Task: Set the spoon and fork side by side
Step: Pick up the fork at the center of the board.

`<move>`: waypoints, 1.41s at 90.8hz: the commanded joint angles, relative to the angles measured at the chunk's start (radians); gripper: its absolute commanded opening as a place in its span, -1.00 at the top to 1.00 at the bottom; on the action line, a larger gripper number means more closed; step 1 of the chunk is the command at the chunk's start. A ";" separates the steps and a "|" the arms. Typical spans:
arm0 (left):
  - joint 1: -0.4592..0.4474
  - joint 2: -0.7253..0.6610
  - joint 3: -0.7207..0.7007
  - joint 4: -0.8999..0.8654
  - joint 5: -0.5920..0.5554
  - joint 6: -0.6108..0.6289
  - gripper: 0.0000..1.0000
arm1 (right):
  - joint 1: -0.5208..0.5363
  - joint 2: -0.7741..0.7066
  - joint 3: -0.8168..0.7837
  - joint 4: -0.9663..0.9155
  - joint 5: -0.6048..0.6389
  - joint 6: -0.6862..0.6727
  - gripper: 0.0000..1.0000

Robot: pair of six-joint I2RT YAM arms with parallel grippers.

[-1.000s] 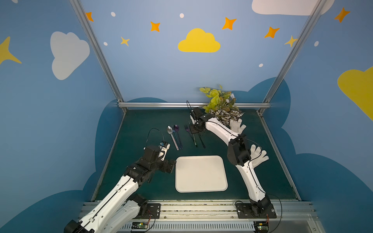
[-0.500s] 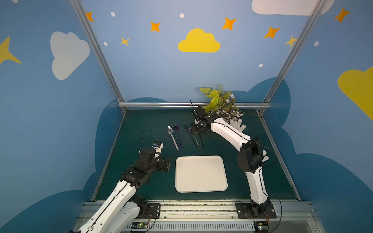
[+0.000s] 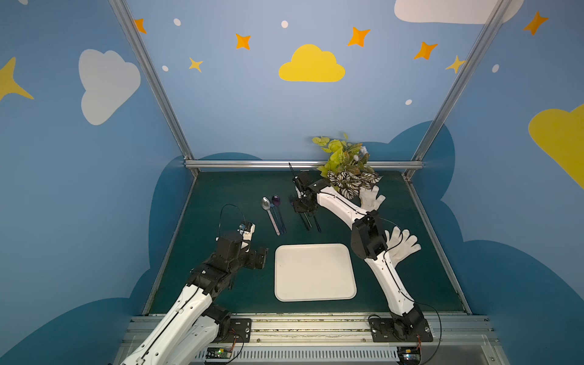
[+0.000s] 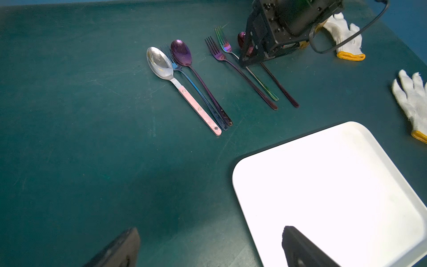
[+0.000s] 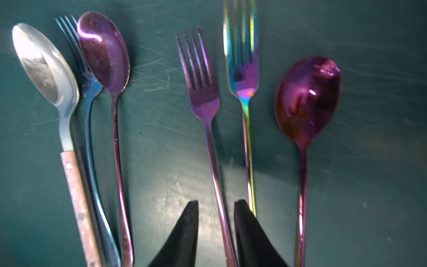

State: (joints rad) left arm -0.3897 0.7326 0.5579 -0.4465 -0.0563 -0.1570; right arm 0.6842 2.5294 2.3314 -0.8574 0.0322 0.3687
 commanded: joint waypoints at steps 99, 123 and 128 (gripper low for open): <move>0.004 -0.013 -0.007 0.015 -0.019 0.006 -1.00 | 0.015 0.108 0.040 -0.049 0.057 -0.126 0.97; 0.003 -0.060 -0.013 0.022 -0.042 0.005 -1.00 | 0.018 0.020 0.040 -0.235 0.027 -0.231 1.00; 0.005 -0.071 -0.013 0.022 -0.046 0.004 -1.00 | 0.006 0.000 0.040 -0.269 0.005 -0.234 1.00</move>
State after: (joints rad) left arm -0.3885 0.6861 0.5537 -0.4431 -0.0853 -0.1535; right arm 0.7017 2.5858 2.3722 -0.9485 0.0700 0.1806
